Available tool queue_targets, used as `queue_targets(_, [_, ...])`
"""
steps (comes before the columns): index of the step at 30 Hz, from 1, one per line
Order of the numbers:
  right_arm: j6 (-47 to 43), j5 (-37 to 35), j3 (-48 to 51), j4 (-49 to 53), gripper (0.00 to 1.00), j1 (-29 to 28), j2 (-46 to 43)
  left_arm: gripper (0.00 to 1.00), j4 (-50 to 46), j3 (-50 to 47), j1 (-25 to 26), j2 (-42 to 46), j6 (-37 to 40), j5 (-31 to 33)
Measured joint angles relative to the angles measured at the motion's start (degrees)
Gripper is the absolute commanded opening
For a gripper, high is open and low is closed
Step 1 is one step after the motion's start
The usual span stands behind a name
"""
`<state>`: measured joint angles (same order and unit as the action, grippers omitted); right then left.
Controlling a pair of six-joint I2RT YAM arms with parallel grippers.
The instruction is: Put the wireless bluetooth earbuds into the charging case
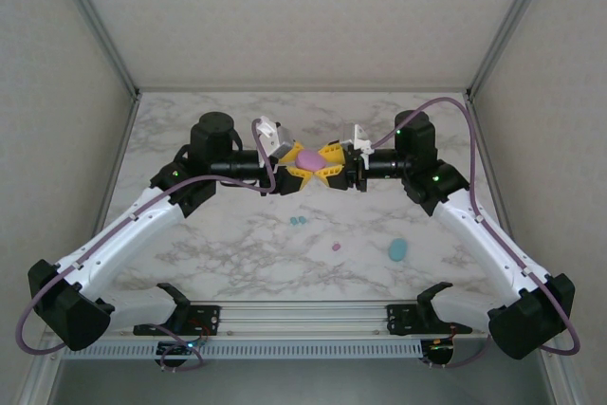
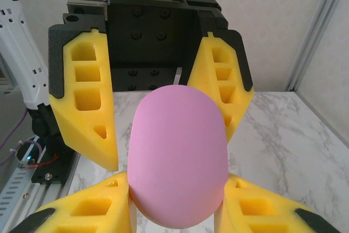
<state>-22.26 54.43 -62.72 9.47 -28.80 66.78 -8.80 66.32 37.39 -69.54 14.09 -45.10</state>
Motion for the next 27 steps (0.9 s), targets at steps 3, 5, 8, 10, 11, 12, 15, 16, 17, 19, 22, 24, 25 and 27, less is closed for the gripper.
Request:
queue_targets(3, [0.20,-0.31,0.17,-0.33,0.35,0.00,-0.07,0.53,0.00,0.00,0.00,0.00,-0.13,0.20])
queue_targets(5, [0.31,-0.37,0.17,-0.31,0.35,0.00,-0.15,0.51,0.04,0.00,0.00,0.00,-0.50,0.35])
queue_targets(8, [0.74,-0.35,0.20,-0.55,0.35,0.00,-0.28,0.55,0.02,0.00,0.00,0.00,-0.37,0.42])
queue_targets(10, [1.05,-0.39,0.22,-0.94,0.35,0.00,-0.33,0.56,-0.04,0.00,0.00,0.00,-0.26,0.48])
queue_targets(11, [1.11,-0.39,0.22,-1.05,0.35,0.00,-0.35,0.56,-0.09,0.00,0.00,0.00,-0.13,0.63])
queue_targets(12, [1.20,-0.39,0.24,-1.14,0.35,0.00,-0.35,0.56,-0.24,0.00,0.00,0.00,0.11,0.74])
queue_targets(15, [1.49,-0.39,0.24,-1.16,0.35,0.00,-0.37,0.56,-0.42,-0.02,0.00,0.00,0.50,1.16])
queue_targets(16, [1.53,-0.39,0.24,-1.16,0.35,0.00,-0.37,0.54,-0.28,-0.07,0.00,0.00,0.44,1.25])
queue_targets(17, [1.55,-0.39,0.24,-1.16,0.35,0.00,-0.37,0.53,-0.04,-0.11,0.00,0.00,0.35,1.25])
queue_targets(19, [1.53,-0.39,0.24,-1.16,0.35,0.00,-0.37,0.50,0.28,-0.39,0.00,0.00,-0.02,1.20])
queue_targets(22, [1.55,-0.39,0.24,-1.11,0.35,0.00,-0.37,0.47,0.83,-0.76,0.00,0.00,-0.59,0.96])
queue_targets(24, [1.55,-0.39,0.24,-1.14,0.35,0.00,-0.37,0.47,0.92,-0.76,0.00,0.00,-0.63,0.79])
queue_targets(25, [1.70,-0.39,0.24,-1.14,0.35,0.00,-0.37,0.46,0.92,-0.76,0.00,0.00,-0.63,0.79])
queue_targets(27, [1.77,-0.39,0.24,-1.14,0.35,0.00,-0.37,0.47,0.92,-0.76,0.00,0.00,-0.61,0.79])
